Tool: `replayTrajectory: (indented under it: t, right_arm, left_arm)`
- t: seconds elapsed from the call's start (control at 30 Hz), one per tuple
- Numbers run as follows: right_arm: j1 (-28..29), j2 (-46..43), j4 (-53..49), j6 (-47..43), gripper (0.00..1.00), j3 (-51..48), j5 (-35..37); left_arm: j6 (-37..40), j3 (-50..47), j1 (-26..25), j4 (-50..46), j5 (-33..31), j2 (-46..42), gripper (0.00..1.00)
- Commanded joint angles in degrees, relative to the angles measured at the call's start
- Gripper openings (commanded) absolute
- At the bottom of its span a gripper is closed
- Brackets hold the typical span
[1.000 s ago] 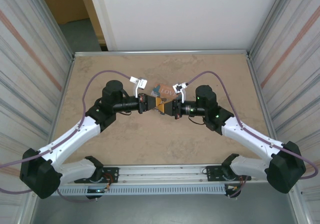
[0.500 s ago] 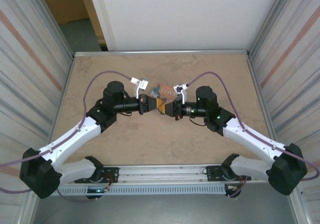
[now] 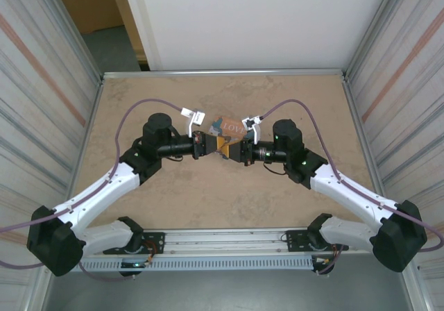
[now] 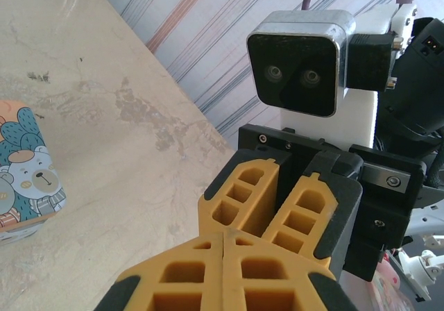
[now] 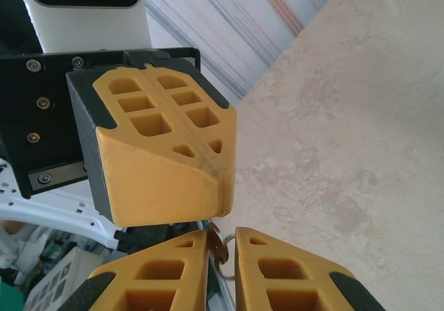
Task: Unlock the padlock with the key
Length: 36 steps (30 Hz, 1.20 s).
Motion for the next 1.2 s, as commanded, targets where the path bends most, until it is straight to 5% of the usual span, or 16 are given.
replayTrajectory:
  t: [0.0,0.67,0.87,1.17]
  right_arm:
    - [-0.39,-1.39,-0.53,-0.40,0.17,0.44,1.19]
    - [0.15,1.38,2.28,1.19,0.15,1.08,-0.21]
    - [0.13,1.58,1.55,0.88,0.05,1.10,-0.15]
    - [-0.15,-0.02,-6.00,-2.33,0.00,1.93,3.98]
  left_arm:
    - [1.31,-0.19,0.13,1.01,0.69,-1.43,0.00]
    - [1.08,-0.27,0.13,1.63,0.85,-0.99,0.00]
    - [0.84,-0.37,0.10,1.89,0.78,-0.90,0.00]
    - [1.55,-0.53,0.13,0.11,-2.65,-2.81,0.30]
